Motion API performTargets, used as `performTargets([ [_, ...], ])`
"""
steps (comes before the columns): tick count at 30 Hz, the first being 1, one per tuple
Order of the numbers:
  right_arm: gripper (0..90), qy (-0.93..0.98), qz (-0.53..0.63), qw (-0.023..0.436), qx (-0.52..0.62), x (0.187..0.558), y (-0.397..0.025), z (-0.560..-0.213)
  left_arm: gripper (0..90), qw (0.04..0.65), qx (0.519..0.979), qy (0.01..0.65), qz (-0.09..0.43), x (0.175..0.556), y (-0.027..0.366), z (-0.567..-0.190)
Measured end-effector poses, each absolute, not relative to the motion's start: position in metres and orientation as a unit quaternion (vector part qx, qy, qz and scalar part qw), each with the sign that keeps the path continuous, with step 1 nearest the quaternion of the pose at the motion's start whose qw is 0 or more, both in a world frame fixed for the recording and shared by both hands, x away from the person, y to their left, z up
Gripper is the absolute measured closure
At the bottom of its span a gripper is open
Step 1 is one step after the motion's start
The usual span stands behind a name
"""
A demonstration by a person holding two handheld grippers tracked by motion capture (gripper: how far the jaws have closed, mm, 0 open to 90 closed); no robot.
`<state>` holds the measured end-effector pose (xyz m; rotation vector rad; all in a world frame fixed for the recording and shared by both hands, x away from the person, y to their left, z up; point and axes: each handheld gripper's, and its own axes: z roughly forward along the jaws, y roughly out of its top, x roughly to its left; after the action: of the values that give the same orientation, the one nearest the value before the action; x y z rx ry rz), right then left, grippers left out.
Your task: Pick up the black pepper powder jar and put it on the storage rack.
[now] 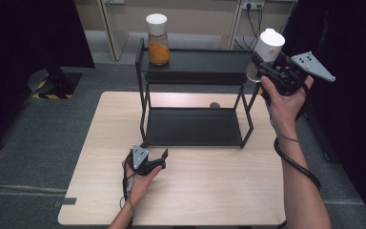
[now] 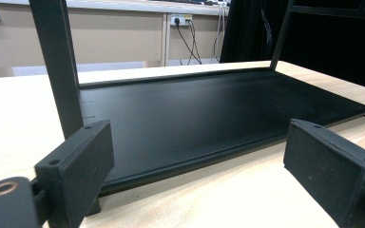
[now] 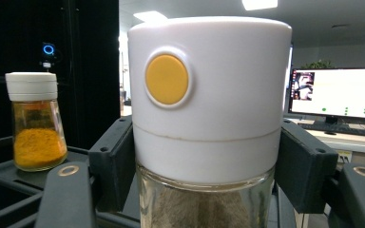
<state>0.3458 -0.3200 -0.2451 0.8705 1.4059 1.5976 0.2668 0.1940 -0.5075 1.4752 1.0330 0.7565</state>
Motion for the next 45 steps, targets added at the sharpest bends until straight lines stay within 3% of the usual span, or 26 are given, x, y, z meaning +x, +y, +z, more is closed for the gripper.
performTargets([
  [45,30.9,0.567,0.605,0.392,0.4,0.405,-0.303,-0.223,9.2,0.56,0.626,0.438,0.32,0.267,0.195,-0.507],
])
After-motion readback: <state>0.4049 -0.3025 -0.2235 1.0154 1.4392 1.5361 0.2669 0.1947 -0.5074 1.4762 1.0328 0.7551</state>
